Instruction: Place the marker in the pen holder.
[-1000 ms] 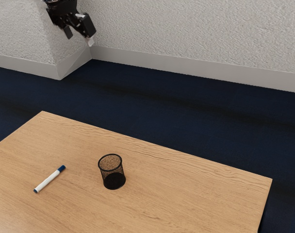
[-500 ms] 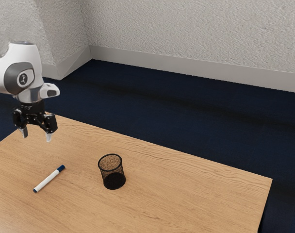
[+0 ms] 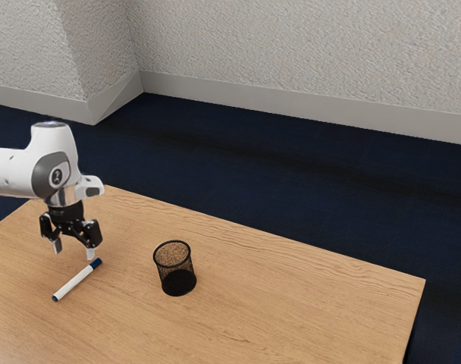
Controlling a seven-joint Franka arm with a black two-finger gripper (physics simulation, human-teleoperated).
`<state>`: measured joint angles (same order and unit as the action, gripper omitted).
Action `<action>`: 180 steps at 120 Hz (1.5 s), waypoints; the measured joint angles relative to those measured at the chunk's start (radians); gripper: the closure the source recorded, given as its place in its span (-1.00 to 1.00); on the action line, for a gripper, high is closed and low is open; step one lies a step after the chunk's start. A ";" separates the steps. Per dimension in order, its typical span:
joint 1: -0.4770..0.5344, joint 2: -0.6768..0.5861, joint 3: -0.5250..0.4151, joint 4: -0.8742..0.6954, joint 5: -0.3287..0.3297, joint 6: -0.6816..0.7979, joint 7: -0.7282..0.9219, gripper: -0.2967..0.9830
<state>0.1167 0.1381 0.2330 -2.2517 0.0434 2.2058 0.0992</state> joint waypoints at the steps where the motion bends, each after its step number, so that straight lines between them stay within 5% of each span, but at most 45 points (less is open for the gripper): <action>1: 0.000 0.002 0.000 0.000 -0.001 0.001 0.003 -0.53; 122: 0.000 0.138 -0.004 0.038 -0.135 0.024 0.285 -0.53; 151: -0.002 0.131 -0.006 0.038 -0.141 0.020 0.314 0.12; 180: -0.001 0.130 -0.006 0.036 -0.140 0.018 0.331 0.38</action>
<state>0.1154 0.2680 0.2272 -2.2153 -0.0963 2.2243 0.4306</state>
